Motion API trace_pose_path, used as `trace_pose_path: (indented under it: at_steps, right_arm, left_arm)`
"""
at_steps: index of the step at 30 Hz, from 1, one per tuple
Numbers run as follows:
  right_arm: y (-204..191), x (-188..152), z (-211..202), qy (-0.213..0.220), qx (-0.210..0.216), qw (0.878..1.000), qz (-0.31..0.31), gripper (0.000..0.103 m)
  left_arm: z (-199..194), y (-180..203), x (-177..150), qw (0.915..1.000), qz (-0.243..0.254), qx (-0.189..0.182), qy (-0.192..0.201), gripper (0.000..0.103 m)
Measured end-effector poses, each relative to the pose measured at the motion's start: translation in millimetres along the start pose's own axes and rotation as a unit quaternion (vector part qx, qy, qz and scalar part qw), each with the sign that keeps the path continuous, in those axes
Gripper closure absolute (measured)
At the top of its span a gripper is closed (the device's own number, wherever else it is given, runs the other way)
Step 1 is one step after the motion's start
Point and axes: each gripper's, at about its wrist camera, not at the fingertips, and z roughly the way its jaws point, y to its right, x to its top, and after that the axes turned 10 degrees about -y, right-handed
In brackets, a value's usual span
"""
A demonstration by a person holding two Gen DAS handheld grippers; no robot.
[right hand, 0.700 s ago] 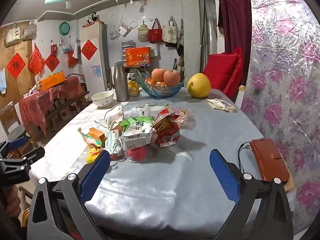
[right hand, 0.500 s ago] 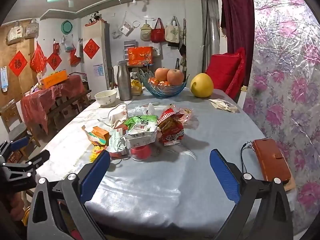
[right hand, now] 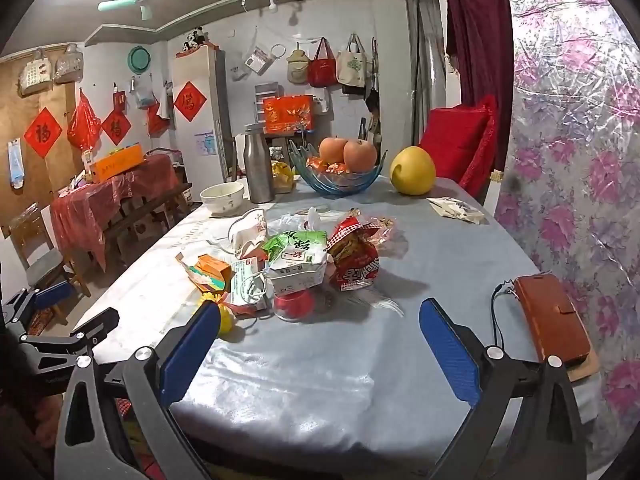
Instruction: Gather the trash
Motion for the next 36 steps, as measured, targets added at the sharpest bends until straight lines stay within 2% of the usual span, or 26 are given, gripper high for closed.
trace_pose_path:
  at_steps: [36]
  right_arm:
    - [0.0, -4.5, 3.1, 0.001, 0.009, 1.0, 0.003, 0.006]
  left_arm:
    - [4.7, 1.8, -3.7, 1.0, 0.001, -0.002, -0.006, 0.006]
